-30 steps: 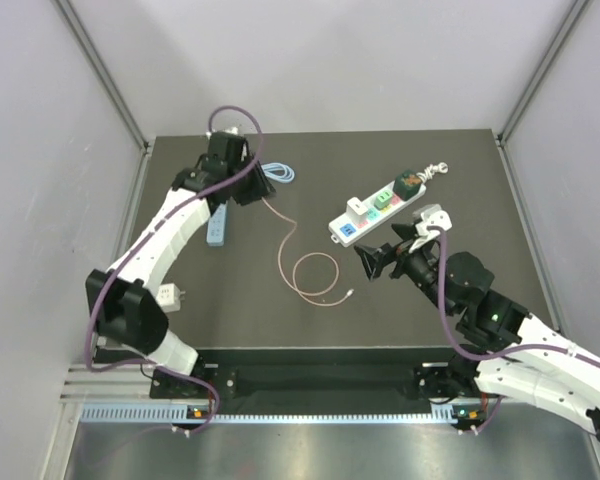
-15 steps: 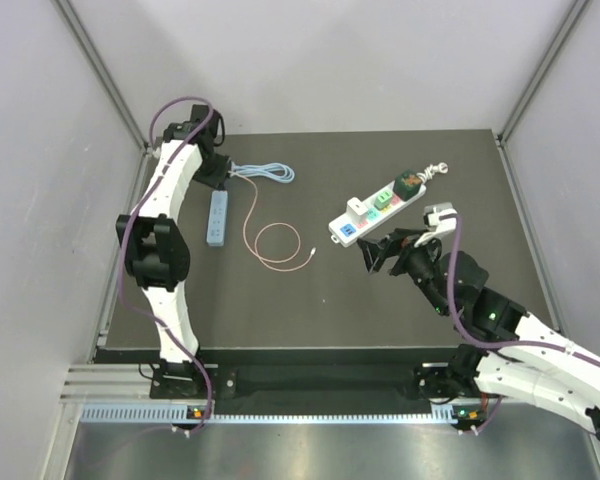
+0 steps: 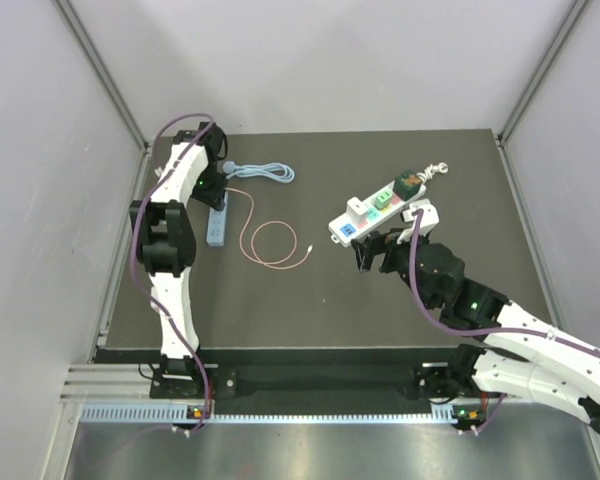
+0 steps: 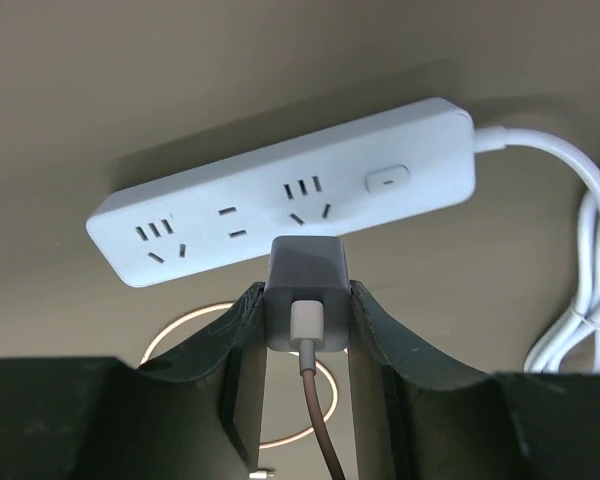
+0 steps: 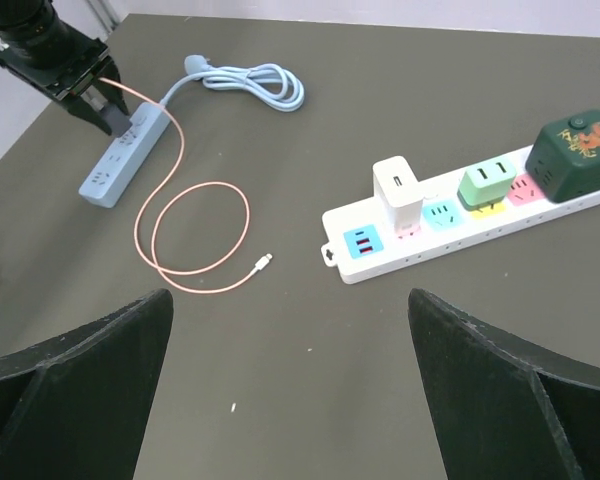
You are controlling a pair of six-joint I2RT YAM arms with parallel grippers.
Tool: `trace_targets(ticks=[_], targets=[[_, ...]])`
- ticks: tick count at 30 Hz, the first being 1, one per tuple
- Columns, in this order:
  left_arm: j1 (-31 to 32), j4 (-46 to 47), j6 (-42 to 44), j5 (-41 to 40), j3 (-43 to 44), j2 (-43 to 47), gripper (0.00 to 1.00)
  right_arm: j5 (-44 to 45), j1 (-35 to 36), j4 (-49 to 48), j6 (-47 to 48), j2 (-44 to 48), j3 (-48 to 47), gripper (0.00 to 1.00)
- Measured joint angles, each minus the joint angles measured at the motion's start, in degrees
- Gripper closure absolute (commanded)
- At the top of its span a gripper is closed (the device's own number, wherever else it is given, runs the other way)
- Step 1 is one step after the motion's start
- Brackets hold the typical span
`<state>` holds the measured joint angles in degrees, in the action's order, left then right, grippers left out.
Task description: Insert the plug
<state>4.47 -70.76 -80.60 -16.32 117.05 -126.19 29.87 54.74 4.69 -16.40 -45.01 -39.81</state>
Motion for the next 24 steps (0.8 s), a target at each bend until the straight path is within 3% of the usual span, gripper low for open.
trace_targets(ticks=[24], targets=[[-2.1,0.5,-1.1,-0.1,-0.1,-2.0,1.0,0.3,0.0,-0.8,3.8,-3.5,0.0,0.0]])
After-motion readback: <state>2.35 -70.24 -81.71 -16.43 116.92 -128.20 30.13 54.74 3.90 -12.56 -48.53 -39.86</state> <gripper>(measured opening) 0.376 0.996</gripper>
